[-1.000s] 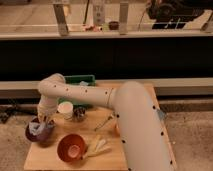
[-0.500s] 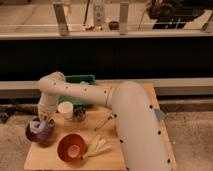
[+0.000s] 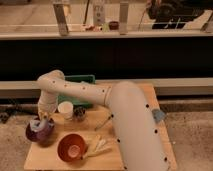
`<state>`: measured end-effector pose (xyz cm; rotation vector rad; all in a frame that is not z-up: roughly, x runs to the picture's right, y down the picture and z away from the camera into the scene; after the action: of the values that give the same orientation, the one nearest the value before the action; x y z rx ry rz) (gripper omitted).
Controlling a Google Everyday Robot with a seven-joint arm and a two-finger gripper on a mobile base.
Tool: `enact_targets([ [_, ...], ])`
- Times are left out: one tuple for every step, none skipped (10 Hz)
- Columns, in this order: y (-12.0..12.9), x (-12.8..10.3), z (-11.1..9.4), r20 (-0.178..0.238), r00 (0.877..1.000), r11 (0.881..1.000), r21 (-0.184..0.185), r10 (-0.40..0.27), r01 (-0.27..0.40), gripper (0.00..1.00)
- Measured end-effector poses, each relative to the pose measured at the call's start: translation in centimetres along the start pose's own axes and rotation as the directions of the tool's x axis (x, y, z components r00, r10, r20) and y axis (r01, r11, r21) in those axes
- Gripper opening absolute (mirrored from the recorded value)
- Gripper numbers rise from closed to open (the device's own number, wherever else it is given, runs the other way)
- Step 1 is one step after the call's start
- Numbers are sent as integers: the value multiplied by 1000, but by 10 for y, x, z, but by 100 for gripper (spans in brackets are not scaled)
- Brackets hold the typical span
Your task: Wipe purple bowl with towel
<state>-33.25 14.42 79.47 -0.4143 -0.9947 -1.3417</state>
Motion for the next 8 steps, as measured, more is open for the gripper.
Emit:
enact_targets([
  [1,1,0,-5,1000,1000,-7,4,-4,0],
  [3,3,3,-19,1000,1000,-20,22,-22,0],
  [11,7,14,-59,997,997,-44,55,-57,0],
  [16,10,21,-85,994,996,-49,70,-74,0],
  [22,13,26,-117,989,994,-55,87,-94,0],
  [25,17,27,-141,985,992,-65,99,-109,0],
  [25,19,28,-152,983,991,-76,101,-114,0],
  [23,21,30,-162,982,989,-88,101,-116,0],
])
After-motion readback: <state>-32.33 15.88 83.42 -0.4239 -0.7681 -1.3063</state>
